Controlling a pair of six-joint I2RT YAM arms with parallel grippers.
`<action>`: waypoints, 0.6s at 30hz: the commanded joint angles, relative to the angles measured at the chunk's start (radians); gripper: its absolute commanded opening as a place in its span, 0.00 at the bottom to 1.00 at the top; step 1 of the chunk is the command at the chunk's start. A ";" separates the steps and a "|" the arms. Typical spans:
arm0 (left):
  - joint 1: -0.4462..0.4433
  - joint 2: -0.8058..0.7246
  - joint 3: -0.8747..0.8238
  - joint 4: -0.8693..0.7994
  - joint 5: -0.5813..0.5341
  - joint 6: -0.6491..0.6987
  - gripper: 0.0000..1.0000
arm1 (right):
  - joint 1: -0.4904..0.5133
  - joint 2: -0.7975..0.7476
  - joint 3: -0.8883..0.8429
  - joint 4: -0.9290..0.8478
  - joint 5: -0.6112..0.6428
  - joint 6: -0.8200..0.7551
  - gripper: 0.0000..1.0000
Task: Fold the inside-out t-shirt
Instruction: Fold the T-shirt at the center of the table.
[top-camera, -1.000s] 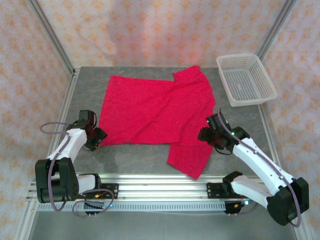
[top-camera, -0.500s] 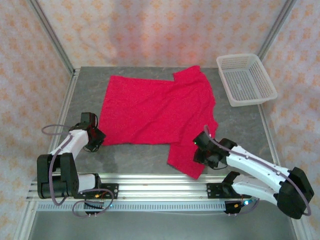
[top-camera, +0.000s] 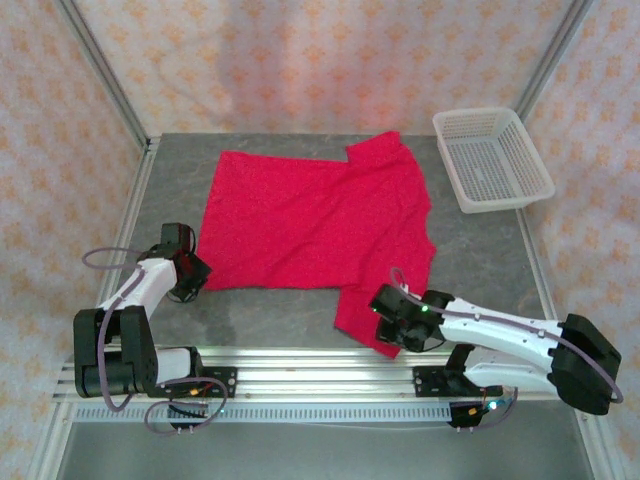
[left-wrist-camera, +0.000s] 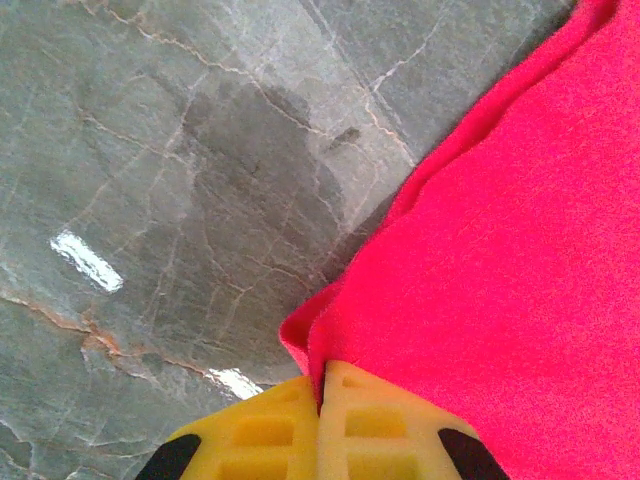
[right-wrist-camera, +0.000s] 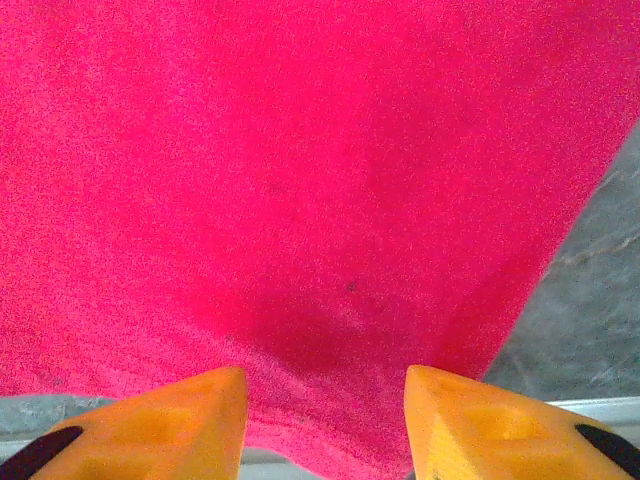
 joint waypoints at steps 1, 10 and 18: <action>0.006 0.001 0.024 -0.008 -0.039 0.000 0.00 | 0.050 -0.011 0.008 -0.055 0.035 0.071 0.46; 0.005 0.005 0.029 -0.005 -0.030 -0.004 0.00 | 0.108 -0.022 -0.020 -0.058 0.048 0.120 0.46; 0.006 -0.020 0.038 -0.036 -0.043 0.004 0.00 | 0.108 0.047 -0.037 0.033 0.074 0.121 0.31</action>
